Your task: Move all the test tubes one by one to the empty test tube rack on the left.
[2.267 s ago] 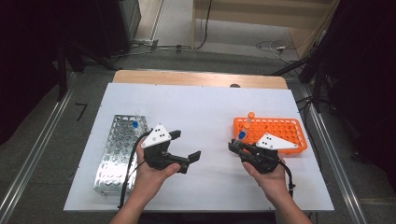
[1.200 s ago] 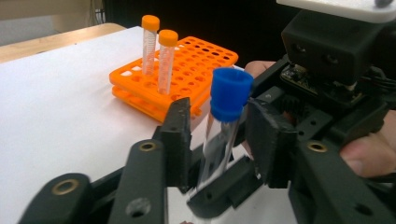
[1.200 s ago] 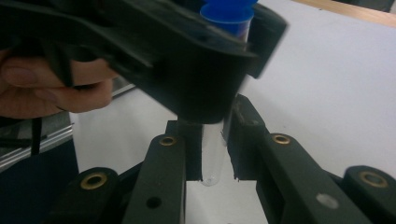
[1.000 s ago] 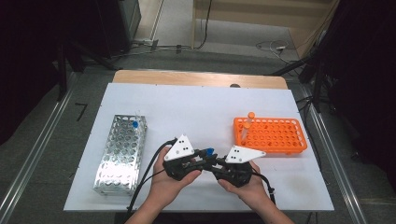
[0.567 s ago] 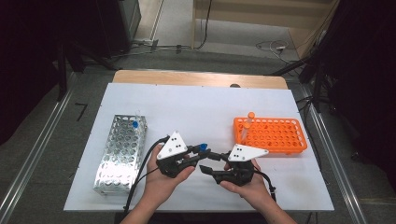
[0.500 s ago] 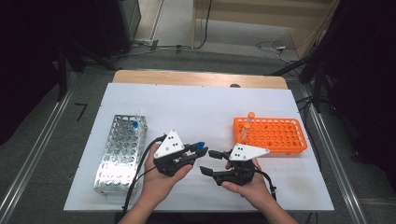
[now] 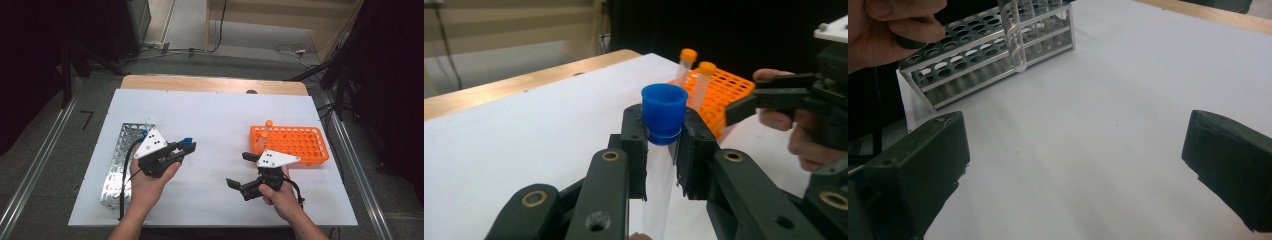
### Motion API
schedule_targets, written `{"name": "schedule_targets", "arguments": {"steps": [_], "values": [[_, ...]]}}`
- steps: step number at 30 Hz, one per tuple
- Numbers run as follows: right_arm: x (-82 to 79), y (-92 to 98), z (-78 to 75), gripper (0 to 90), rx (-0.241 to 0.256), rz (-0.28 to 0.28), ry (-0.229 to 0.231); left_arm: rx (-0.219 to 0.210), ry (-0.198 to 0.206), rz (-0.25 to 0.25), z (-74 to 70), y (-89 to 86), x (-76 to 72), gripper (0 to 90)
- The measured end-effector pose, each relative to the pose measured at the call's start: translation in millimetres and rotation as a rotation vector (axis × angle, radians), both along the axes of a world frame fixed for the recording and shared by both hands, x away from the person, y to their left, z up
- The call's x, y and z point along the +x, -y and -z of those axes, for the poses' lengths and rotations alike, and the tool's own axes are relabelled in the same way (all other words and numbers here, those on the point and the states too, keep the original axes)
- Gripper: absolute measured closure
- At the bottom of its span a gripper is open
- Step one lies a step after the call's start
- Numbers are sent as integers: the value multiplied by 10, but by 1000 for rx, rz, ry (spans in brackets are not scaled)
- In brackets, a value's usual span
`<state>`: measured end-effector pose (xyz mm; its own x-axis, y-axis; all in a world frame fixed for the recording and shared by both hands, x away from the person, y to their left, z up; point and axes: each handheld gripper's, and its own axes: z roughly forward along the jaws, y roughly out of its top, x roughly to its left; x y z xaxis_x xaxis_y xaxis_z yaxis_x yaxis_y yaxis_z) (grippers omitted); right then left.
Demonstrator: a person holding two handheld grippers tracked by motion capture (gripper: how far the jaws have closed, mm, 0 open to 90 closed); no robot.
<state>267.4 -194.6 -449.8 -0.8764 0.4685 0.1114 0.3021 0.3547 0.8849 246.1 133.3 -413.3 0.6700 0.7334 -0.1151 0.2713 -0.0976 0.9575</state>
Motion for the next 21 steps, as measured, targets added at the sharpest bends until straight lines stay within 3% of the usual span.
{"name": "schedule_targets", "arguments": {"steps": [14, 21], "values": [[113, 288, 20, 0, 5, 69, -4, -28, 9, -172, -35, -561, 34, 771], [139, 364, 24, 0, 1, 89, -4, -30, 16, -244, -21, -762, 47, 771]]}}
